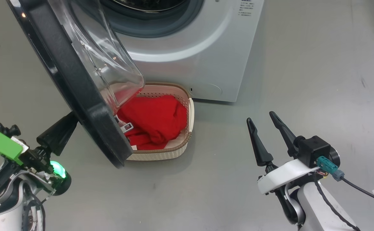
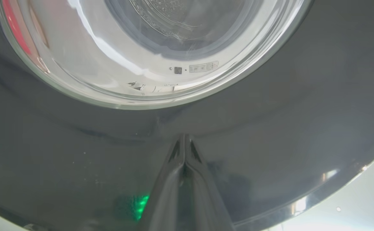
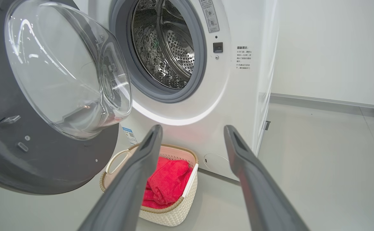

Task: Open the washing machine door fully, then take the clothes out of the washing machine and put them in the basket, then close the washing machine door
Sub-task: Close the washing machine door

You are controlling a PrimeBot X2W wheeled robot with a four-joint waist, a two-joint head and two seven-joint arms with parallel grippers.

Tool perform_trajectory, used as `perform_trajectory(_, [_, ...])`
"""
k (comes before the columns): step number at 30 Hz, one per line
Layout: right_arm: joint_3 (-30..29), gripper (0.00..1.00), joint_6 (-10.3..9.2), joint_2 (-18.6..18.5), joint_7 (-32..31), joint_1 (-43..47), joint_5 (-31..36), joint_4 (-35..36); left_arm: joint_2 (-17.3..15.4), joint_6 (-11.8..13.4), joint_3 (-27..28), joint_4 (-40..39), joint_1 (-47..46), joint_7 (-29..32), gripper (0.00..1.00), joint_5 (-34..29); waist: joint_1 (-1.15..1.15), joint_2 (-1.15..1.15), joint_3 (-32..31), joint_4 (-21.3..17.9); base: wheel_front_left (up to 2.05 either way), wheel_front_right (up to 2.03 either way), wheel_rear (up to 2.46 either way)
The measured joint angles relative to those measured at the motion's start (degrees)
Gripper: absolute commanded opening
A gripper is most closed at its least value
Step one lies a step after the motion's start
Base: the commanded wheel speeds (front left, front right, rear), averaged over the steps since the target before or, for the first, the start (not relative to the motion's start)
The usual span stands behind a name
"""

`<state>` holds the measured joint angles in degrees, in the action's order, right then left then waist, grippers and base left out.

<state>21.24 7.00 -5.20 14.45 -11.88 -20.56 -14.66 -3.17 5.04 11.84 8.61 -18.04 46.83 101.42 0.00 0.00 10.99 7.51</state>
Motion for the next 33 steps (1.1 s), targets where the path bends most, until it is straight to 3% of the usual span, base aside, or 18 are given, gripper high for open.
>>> perform_trajectory(14, [-0.54,1.0,0.0,0.82,0.0,-1.07,0.0,0.79,0.53,0.66,0.2,-1.19,-0.32,-3.8,0.0,0.77,0.0,0.0,2.51,-9.66,0.0,0.0,0.0])
perform_trajectory(33, [-0.77,1.0,0.0,1.65,0.01,-2.71,-0.62,2.14,0.82,1.2,2.16,-0.15,-7.97,-10.91,0.0,0.78,0.0,0.0,7.29,-21.9,0.0,0.0,0.0])
